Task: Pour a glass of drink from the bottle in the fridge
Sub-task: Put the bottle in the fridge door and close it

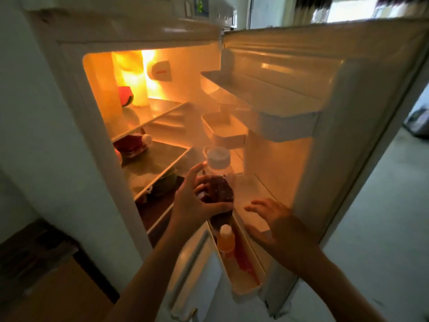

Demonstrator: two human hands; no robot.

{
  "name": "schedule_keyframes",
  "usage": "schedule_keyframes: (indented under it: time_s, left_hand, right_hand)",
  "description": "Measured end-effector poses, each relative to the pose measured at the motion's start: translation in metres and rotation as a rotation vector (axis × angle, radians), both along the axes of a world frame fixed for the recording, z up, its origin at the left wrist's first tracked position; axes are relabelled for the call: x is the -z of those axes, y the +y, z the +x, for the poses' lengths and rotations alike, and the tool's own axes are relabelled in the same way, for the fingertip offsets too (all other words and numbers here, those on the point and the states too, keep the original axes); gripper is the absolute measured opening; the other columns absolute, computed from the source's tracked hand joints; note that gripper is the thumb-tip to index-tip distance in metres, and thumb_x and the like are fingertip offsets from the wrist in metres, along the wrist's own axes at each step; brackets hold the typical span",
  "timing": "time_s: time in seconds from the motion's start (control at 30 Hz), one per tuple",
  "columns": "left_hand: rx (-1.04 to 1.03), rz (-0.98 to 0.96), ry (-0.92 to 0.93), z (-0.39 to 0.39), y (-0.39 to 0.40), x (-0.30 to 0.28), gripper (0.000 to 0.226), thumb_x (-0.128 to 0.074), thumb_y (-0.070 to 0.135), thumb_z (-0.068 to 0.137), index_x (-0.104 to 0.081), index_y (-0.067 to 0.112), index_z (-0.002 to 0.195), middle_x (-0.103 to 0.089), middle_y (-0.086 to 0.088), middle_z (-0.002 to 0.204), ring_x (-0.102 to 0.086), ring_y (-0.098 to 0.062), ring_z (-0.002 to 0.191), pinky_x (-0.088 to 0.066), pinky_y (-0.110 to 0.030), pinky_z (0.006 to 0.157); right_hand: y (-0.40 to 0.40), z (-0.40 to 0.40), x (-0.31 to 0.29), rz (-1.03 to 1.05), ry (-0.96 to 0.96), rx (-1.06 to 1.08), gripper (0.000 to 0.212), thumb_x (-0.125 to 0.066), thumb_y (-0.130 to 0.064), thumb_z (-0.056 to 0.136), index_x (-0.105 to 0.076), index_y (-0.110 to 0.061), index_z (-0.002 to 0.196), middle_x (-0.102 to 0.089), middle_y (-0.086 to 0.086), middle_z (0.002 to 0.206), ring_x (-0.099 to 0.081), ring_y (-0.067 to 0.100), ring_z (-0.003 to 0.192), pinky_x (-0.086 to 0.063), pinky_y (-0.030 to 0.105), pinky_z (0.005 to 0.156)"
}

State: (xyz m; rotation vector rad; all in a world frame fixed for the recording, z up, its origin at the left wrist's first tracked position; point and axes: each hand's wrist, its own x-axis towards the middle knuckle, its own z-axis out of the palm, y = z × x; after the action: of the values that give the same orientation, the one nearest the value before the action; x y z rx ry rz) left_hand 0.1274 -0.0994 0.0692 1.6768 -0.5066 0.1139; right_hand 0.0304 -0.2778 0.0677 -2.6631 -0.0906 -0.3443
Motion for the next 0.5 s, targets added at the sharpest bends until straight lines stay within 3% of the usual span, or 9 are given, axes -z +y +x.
schedule_keyframes:
  time_s: [0.1, 0.27, 0.4, 0.5]
  left_hand:
    - [0.090, 0.004, -0.018, 0.027, -0.018, -0.007, 0.093, -0.088, 0.034, 0.035, -0.044, 0.058, 0.113, -0.064, 0.005, 0.108, -0.062, -0.010, 0.100, -0.052, -0.034, 0.086]
    - [0.245, -0.036, 0.004, 0.050, -0.037, -0.023, 0.089, -0.091, 0.016, 0.047, -0.042, 0.049, 0.113, -0.061, 0.006, 0.107, -0.062, -0.008, 0.096, -0.056, -0.025, 0.074]
    - [0.327, -0.027, 0.054, 0.056, -0.058, -0.019, 0.091, -0.090, 0.029, 0.044, -0.039, 0.045, 0.117, -0.060, 0.008, 0.109, -0.060, -0.016, 0.102, -0.056, -0.046, 0.079]
    - [0.349, 0.007, 0.066, 0.054, -0.069, -0.005, 0.094, -0.087, 0.040, 0.035, -0.038, 0.047, 0.114, -0.059, 0.009, 0.108, -0.060, -0.017, 0.101, -0.055, -0.050, 0.078]
  right_hand:
    - [0.003, 0.002, -0.001, 0.007, 0.014, 0.129, 0.044, -0.048, -0.051, 0.085, -0.050, -0.034, 0.126, -0.045, -0.012, 0.135, -0.044, 0.010, 0.122, -0.042, 0.026, 0.093]
    - [0.016, 0.004, -0.004, 0.037, 0.011, 0.294, 0.038, -0.055, -0.040, 0.089, -0.051, -0.031, 0.125, -0.043, -0.010, 0.138, -0.043, 0.011, 0.124, -0.043, 0.030, 0.096]
    - [0.027, 0.007, -0.010, 0.062, -0.011, 0.399, 0.033, -0.055, -0.036, 0.090, -0.052, -0.028, 0.122, -0.046, -0.010, 0.133, -0.049, 0.010, 0.115, -0.042, 0.024, 0.088]
    - [0.032, 0.006, -0.013, 0.106, 0.004, 0.459, 0.038, -0.054, -0.035, 0.090, -0.051, -0.025, 0.126, -0.044, -0.011, 0.133, -0.052, 0.009, 0.109, -0.046, 0.024, 0.085]
